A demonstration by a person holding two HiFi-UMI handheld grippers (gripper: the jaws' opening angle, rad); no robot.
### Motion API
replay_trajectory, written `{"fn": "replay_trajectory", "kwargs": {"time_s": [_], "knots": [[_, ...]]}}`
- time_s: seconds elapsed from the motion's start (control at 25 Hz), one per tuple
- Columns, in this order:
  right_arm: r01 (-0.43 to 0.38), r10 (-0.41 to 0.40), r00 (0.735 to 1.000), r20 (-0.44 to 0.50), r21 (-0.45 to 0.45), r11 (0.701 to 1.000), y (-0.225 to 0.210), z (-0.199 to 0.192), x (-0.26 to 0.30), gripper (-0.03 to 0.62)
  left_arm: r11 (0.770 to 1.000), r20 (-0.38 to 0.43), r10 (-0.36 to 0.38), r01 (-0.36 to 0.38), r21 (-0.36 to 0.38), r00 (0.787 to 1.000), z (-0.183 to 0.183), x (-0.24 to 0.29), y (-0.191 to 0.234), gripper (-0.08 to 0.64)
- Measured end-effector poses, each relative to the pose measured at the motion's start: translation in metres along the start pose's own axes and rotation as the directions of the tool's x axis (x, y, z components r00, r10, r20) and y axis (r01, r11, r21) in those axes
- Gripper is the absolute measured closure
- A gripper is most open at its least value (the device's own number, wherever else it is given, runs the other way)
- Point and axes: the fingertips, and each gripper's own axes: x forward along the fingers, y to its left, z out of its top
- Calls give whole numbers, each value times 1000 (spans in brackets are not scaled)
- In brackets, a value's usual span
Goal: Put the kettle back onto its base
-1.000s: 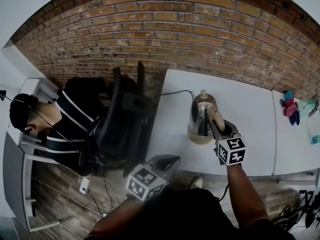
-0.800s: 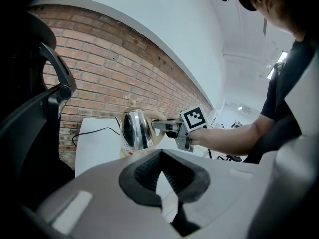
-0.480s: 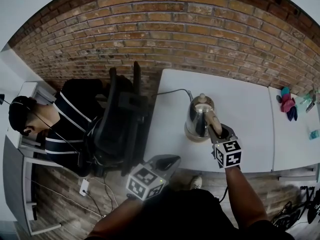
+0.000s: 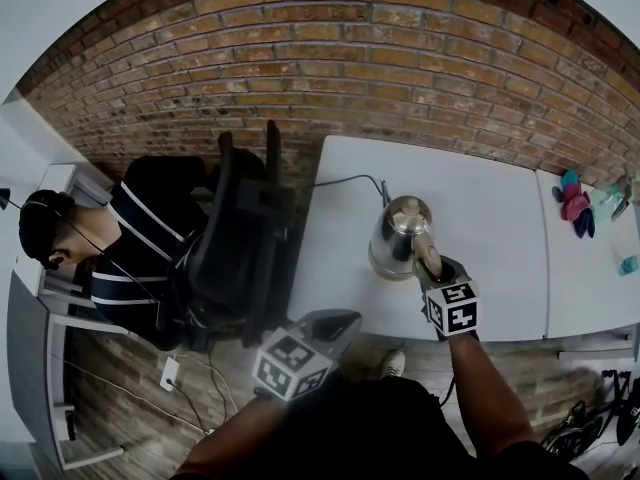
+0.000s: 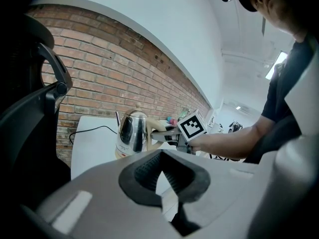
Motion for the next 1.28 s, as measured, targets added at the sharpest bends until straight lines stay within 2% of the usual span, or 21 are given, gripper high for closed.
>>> {"fn": "replay_trajectory", "kwargs": {"time_s": [0.64, 1.28], "knots": [[-5, 4, 997, -77, -9, 1000, 9, -31, 3, 477, 1000, 2, 4, -4, 3, 1000, -4, -6, -3, 558], [-8, 8, 996, -92, 0, 1000, 9, -44, 6, 477, 1000, -2, 0, 0, 8, 1000, -4, -5, -5, 558]]}}
